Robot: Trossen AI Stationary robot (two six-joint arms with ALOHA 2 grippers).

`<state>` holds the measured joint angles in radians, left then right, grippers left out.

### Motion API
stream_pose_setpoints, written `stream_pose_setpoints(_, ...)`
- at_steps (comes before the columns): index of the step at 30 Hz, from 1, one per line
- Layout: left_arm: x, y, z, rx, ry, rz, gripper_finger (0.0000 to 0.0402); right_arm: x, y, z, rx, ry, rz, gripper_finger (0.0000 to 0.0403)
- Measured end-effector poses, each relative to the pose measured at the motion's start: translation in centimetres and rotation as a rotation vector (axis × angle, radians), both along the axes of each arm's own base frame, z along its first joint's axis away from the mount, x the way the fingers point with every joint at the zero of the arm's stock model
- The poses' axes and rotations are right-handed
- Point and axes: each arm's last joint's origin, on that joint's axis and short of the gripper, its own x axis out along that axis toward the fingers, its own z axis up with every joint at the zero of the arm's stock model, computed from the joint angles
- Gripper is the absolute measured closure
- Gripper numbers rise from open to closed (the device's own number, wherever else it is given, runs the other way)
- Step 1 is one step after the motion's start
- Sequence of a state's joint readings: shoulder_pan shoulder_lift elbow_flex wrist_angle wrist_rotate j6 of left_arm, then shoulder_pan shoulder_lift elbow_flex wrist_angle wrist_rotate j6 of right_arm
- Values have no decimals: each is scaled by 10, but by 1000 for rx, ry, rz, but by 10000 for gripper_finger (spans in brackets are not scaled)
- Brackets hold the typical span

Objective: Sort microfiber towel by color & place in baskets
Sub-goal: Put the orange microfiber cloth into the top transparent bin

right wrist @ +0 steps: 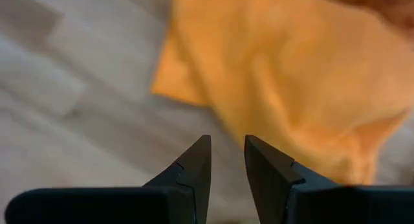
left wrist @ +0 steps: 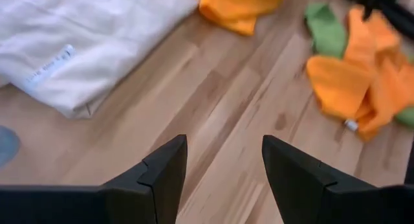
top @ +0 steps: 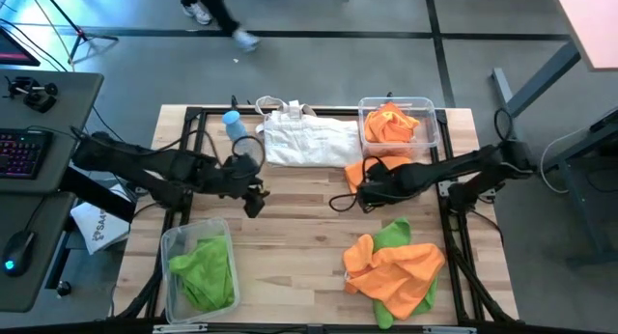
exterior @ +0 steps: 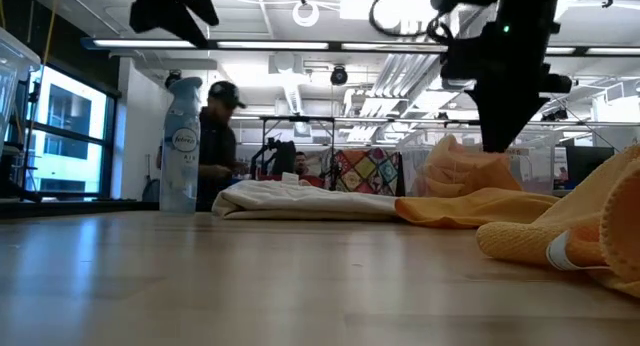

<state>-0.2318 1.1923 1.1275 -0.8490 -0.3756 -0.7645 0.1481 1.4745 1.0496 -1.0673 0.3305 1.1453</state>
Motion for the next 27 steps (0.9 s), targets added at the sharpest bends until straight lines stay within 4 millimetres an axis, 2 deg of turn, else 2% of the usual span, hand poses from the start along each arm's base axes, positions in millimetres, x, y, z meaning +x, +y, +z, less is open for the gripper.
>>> stream_pose_setpoints(6,14,6,-13,-3,77,-23,213,1,-13,-11,-104,83,-17,315)
stream_pose_setpoints(9,17,9,-16,-4,89,-10,213,-6,-19,-27,-114,79,-41,315)
stream_pose_setpoints(13,17,13,-15,-3,86,1,213,-25,-23,-52,-26,49,-68,315)
stream_pose_setpoints(16,16,16,-14,-5,77,9,213,-36,-21,-60,78,0,-93,315)
stream_pose_setpoints(20,17,19,-14,0,79,16,213,-45,-13,-51,160,-57,-85,315)
stream_pose_setpoints(27,18,26,-14,-1,76,47,213,-50,6,-17,225,-187,24,315)
